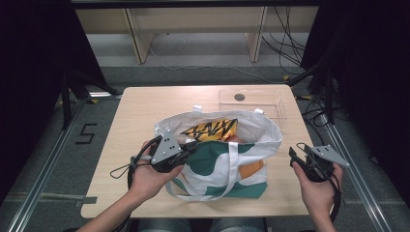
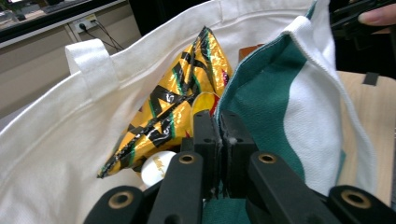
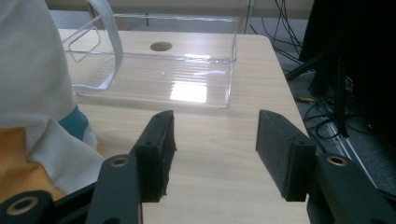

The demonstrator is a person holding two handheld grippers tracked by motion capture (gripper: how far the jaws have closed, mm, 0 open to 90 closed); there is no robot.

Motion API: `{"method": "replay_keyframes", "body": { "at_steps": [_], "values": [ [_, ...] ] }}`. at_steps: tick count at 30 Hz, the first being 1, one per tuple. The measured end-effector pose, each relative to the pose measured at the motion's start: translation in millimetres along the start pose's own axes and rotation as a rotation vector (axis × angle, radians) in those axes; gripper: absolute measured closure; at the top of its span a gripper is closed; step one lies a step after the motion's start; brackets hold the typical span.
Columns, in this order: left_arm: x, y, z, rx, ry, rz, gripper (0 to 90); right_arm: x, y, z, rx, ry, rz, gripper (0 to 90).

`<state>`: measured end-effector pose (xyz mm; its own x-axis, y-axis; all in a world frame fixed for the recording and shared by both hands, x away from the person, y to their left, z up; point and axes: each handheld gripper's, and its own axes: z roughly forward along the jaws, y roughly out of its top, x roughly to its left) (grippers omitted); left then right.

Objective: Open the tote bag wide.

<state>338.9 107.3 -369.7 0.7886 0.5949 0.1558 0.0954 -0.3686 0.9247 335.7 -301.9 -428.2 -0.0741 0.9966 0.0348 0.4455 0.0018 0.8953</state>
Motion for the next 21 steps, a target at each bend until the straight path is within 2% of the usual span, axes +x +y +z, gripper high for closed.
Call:
{"method": "replay_keyframes", "body": {
  "at_steps": [6, 8, 12, 13, 15, 18, 21],
  "values": [
    [-4.4, -8.0, -5.7, -0.015, -0.048, -0.041, 86.8, 0.3, -0.1, 0.4, 0.001, -0.001, -0.003, 47.5],
    [-5.9, -10.5, -6.6, -0.018, -0.061, -0.04, 86.9, -1.5, -0.1, 1.8, -0.014, -0.004, -0.027, 47.5],
    [-8.4, -14.6, -7.0, -0.014, -0.079, -0.031, 87.0, 0.3, 0.0, 0.3, 0.002, -0.005, -0.004, 47.5],
    [-9.1, -15.6, -7.0, -0.015, -0.084, -0.035, 87.1, -0.8, 0.1, 0.9, -0.003, -0.005, -0.022, 47.5],
    [-9.9, -16.5, -7.8, -0.016, -0.096, -0.042, 87.1, -0.3, 0.1, 0.6, -0.001, -0.005, -0.014, 47.5],
    [-7.7, -14.0, -12.1, -0.035, -0.12, -0.082, 87.3, -0.3, 0.0, 0.5, 0.0, -0.007, -0.011, 47.5],
    [-7.8, -12.7, -12.3, -0.035, -0.132, -0.078, 87.4, 0.8, -0.1, 0.6, -0.002, 0.0, 0.012, 47.5]
  ]
}}
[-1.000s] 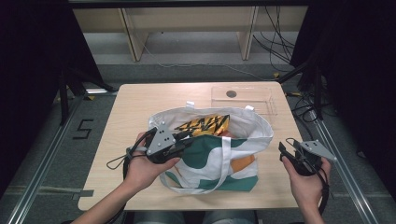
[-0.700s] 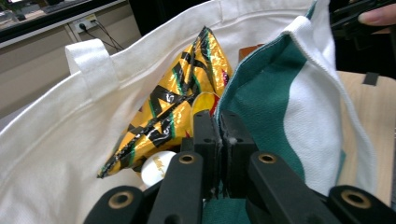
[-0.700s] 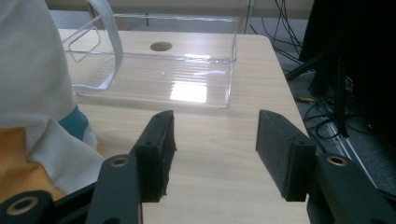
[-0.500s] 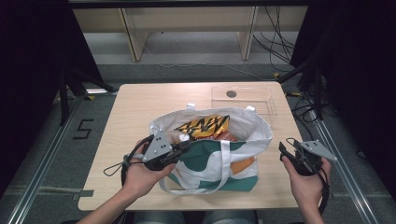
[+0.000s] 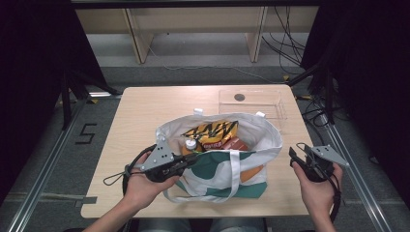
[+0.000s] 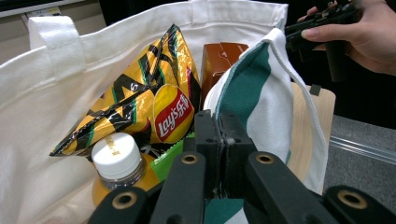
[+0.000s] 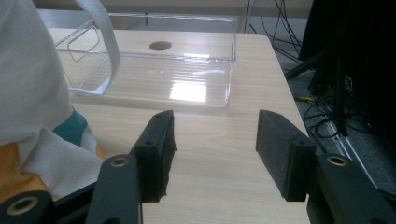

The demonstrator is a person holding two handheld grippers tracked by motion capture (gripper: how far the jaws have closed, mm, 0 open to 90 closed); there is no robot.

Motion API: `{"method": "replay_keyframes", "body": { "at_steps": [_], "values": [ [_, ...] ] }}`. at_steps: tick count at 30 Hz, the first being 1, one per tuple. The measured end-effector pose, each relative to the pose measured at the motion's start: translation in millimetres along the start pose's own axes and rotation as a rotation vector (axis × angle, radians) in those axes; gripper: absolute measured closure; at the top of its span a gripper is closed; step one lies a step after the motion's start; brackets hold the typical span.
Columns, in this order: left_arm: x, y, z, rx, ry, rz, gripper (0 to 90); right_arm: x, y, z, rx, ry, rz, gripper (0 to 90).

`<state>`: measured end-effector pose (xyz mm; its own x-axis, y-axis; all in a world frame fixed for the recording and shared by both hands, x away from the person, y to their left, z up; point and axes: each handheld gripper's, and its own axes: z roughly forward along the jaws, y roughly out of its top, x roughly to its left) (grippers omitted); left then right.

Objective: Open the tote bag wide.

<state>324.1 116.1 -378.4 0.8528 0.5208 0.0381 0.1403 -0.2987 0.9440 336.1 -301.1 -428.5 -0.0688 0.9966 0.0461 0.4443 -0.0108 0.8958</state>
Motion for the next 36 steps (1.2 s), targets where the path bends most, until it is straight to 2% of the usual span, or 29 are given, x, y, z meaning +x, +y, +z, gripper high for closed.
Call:
{"method": "replay_keyframes", "body": {
  "at_steps": [2, 6, 7, 9, 10, 14, 15, 19, 20, 23, 24, 25, 26, 28, 29, 30, 32, 35, 36],
  "values": [
    [-1.7, -0.3, 0.7, -0.001, -0.011, 0.01, 87.3, -2.3, 0.1, 0.6, -0.001, -0.006, -0.037, 47.5],
    [-4.4, -1.2, 1.3, 0.0, -0.036, 0.027, 87.3, -0.3, -0.1, 0.1, 0.006, 0.001, -0.007, 47.4],
    [-5.4, -2.7, 1.5, 0.008, -0.044, 0.022, 87.3, -3.3, 0.2, 1.5, -0.004, 0.005, -0.043, 47.4],
    [-7.7, -7.5, 3.4, 0.022, -0.062, 0.013, 87.3, -3.3, 0.2, 1.6, -0.005, 0.005, -0.043, 47.4],
    [-9.5, -11.1, 5.2, 0.03, -0.077, 0.008, 87.3, -4.3, 0.1, 1.1, 0.001, 0.012, -0.06, 47.4],
    [-16.0, -22.4, 10.4, 0.074, -0.11, 0.004, 87.3, -1.9, 0.5, 2.3, -0.011, 0.011, -0.032, 47.4],
    [-16.4, -24.1, 11.7, 0.07, -0.118, 0.002, 87.2, -2.0, 0.5, 2.0, -0.008, 0.009, -0.036, 47.4],
    [-16.8, -26.8, 13.0, 0.091, -0.124, -0.007, 87.3, -2.9, 0.2, 2.1, -0.002, 0.009, -0.043, 47.4],
    [-17.2, -28.1, 13.9, 0.103, -0.129, -0.008, 87.3, -0.2, -0.1, 1.1, 0.013, -0.008, -0.014, 47.4],
    [-16.2, -32.8, 19.2, 0.122, -0.147, -0.002, 87.2, -0.4, -0.1, 2.0, 0.008, -0.005, -0.02, 47.4],
    [-16.3, -34.3, 20.5, 0.128, -0.149, -0.007, 87.2, -2.8, 0.3, 2.8, -0.001, -0.001, -0.05, 47.4],
    [-16.4, -36.1, 22.0, 0.139, -0.153, -0.015, 87.2, -2.8, 0.3, 2.8, -0.001, -0.001, -0.05, 47.4],
    [-17.2, -38.3, 24.0, 0.15, -0.154, -0.029, 87.2, 0.5, -0.6, 2.0, -0.011, -0.004, -0.005, 47.3],
    [-16.8, -41.3, 27.1, 0.16, -0.162, -0.021, 87.1, 0.4, -0.5, 2.1, -0.011, -0.009, -0.005, 47.4],
    [-17.1, -42.9, 28.5, 0.168, -0.165, -0.024, 87.1, -0.4, 0.2, 0.9, 0.007, -0.003, -0.01, 47.4],
    [-18.1, -44.8, 29.9, 0.177, -0.161, -0.031, 87.1, -0.6, 0.5, 1.2, -0.001, -0.007, -0.012, 47.4],
    [-18.1, -47.8, 32.8, 0.197, -0.16, -0.016, 87.1, 0.1, 0.9, 0.5, -0.003, 0.005, -0.001, 47.4],
    [-19.4, -55.4, 39.2, 0.22, -0.167, -0.029, 87.1, -0.6, 0.7, 1.2, 0.001, -0.005, -0.017, 47.4],
    [-20.4, -56.7, 40.0, 0.238, -0.165, -0.026, 87.1, 0.1, 0.9, 0.5, 0.001, 0.003, -0.006, 47.4]
  ]
}}
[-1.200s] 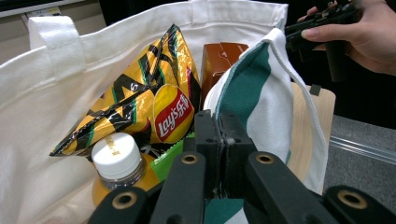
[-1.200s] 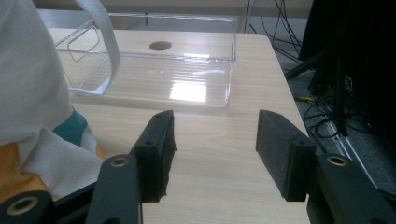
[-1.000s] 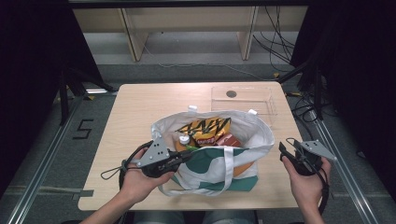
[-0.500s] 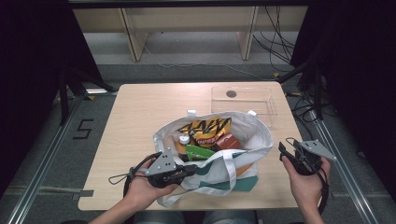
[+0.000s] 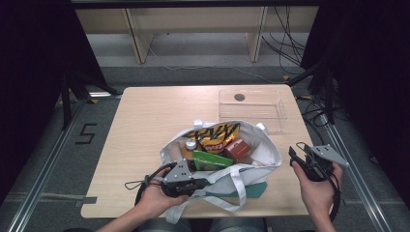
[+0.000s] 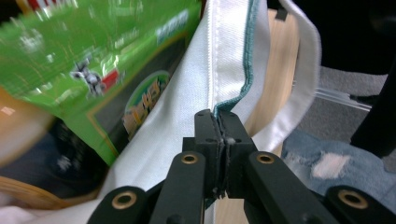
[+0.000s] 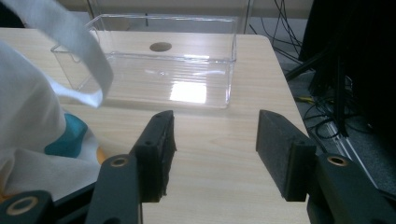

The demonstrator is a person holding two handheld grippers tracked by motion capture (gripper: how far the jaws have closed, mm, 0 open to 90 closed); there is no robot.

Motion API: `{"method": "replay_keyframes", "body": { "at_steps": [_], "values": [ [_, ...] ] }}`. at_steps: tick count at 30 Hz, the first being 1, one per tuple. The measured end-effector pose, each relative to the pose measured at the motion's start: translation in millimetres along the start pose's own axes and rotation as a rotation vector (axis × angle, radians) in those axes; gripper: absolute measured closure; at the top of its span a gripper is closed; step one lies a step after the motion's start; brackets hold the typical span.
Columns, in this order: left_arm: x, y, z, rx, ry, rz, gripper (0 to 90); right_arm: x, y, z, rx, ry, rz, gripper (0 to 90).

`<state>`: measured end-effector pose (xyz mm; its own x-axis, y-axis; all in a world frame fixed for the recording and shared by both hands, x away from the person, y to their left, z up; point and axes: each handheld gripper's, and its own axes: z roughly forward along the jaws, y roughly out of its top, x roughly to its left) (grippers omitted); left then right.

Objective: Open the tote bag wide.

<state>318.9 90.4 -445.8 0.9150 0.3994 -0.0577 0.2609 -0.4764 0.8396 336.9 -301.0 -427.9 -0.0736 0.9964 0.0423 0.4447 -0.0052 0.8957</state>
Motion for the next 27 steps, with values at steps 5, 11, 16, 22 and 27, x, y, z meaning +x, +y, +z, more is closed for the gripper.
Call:
{"method": "replay_keyframes", "body": {
  "at_steps": [5, 11, 16, 22, 27],
  "values": [
    [0.4, -5.9, 8.7, 0.012, 0.003, 0.006, 86.9, -0.1, 0.5, -0.4, -0.003, -0.009, 0.002, 47.4],
    [-0.5, -11.8, 15.6, 0.035, 0.004, 0.002, 85.9, -2.0, 4.9, -2.5, -0.024, 0.004, -0.025, 48.0],
    [-2.8, -6.9, 9.5, 0.014, -0.006, -0.005, 81.3, -0.7, 12.7, -8.7, -0.056, 0.024, -0.029, 48.7],
    [-9.8, 12.9, -7.6, -0.074, 0.001, 0.018, 69.5, 4.0, 19.0, -12.8, -0.084, 0.022, -0.014, 48.6],
    [-15.0, 24.7, -8.2, -0.13, -0.01, 0.023, 58.3, 6.3, 17.2, -12.3, -0.059, 0.025, -0.004, 48.6]
  ]
}}
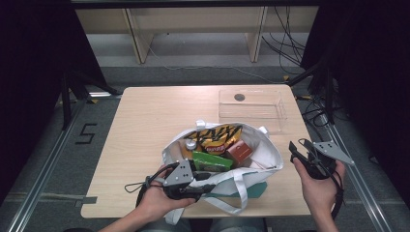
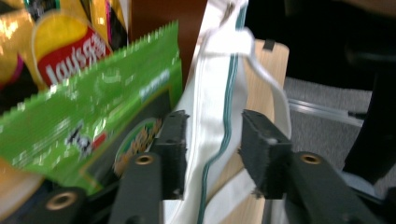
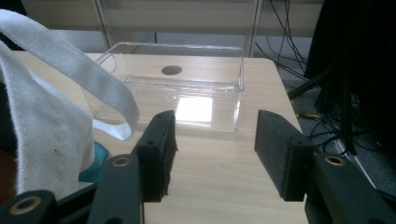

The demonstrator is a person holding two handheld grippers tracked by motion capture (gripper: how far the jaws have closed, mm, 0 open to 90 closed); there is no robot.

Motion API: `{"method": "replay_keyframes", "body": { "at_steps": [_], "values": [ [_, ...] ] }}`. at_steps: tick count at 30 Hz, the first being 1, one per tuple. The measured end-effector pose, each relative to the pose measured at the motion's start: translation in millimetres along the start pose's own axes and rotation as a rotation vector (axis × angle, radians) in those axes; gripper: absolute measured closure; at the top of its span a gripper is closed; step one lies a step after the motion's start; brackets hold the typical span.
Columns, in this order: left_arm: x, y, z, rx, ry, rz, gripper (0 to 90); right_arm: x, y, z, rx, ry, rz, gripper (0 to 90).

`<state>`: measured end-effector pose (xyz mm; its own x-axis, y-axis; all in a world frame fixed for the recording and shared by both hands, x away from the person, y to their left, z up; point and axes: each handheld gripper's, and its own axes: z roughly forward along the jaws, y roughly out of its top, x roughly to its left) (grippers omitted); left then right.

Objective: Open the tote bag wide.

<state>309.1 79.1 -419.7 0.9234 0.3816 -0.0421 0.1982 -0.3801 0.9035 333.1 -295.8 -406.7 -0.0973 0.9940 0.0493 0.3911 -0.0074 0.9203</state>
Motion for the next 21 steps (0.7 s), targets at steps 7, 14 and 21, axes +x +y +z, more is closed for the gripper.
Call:
{"method": "replay_keyframes", "body": {
  "at_steps": [7, 14, 21],
  "values": [
    [1.1, 2.5, 20.6, 0.023, 0.004, 0.028, 56.5, -2.9, -2.4, 3.4, -0.001, 0.002, -0.039, 48.6],
    [3.2, -1.1, 32.4, 0.067, -0.001, 0.074, 76.2, -1.2, -5.7, 5.2, -0.002, -0.008, 0.009, 48.5],
    [3.8, -6.0, 36.6, 0.104, 0.0, 0.066, 85.6, -3.5, -5.2, 5.8, -0.008, -0.002, -0.006, 48.5]
  ]
}}
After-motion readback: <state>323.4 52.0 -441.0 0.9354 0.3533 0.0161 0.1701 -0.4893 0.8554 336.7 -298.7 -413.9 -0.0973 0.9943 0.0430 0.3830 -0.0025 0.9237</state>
